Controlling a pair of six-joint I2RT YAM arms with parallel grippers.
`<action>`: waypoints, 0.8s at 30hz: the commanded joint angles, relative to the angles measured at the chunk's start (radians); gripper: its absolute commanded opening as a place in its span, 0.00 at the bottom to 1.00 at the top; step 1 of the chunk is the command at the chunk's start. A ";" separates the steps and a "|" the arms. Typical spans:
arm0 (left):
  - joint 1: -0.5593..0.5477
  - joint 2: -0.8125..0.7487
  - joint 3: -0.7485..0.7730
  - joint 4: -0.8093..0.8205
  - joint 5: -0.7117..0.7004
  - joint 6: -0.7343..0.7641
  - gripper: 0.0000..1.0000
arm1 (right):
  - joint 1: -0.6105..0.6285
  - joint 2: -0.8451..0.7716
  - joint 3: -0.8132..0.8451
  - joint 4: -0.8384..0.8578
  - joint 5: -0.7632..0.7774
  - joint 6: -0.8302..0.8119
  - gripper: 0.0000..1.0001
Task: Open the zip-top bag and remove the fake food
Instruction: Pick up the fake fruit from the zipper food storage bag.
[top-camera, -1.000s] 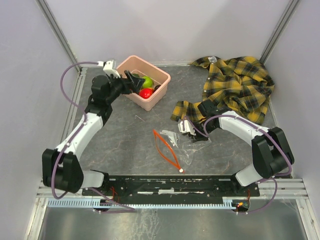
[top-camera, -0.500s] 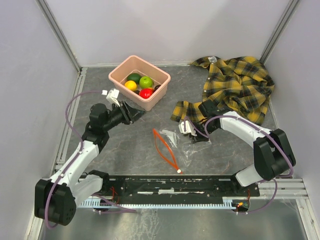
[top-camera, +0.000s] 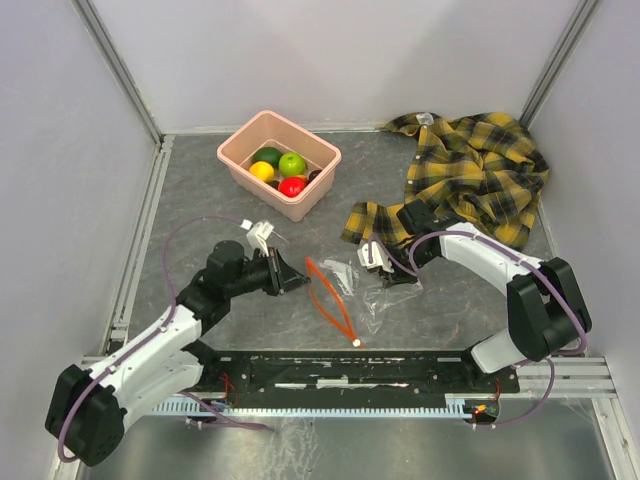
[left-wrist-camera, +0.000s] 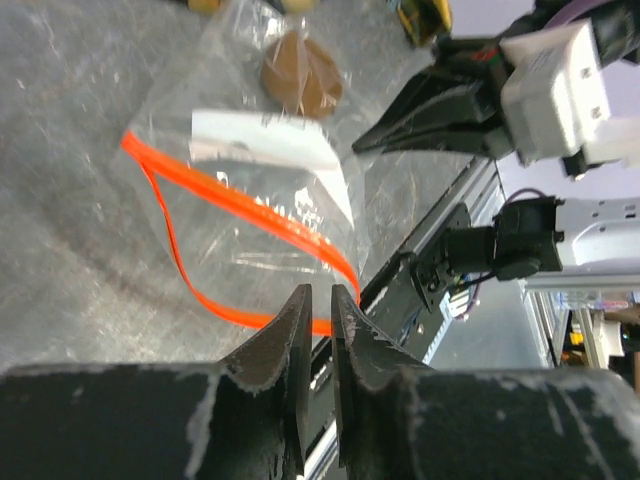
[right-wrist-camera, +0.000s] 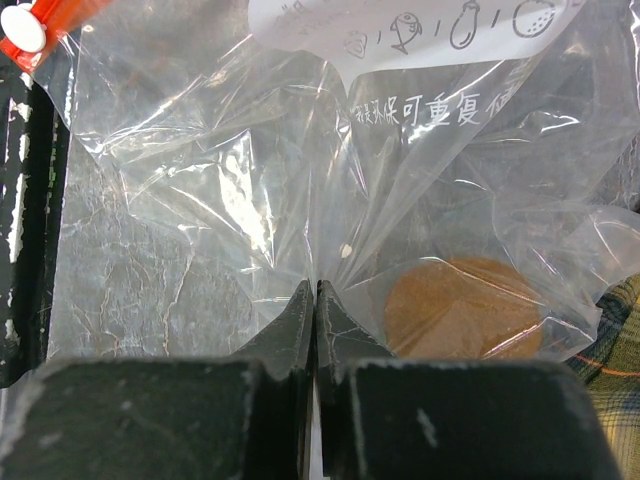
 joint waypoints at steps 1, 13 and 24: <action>-0.063 0.004 -0.065 0.082 -0.047 -0.095 0.19 | -0.004 -0.013 0.010 -0.014 -0.035 -0.018 0.05; -0.159 0.175 -0.141 0.376 -0.098 -0.183 0.21 | -0.003 -0.019 0.009 -0.064 -0.095 -0.077 0.06; -0.166 0.396 -0.101 0.542 -0.131 -0.180 0.27 | -0.002 -0.062 -0.012 -0.151 -0.221 -0.201 0.18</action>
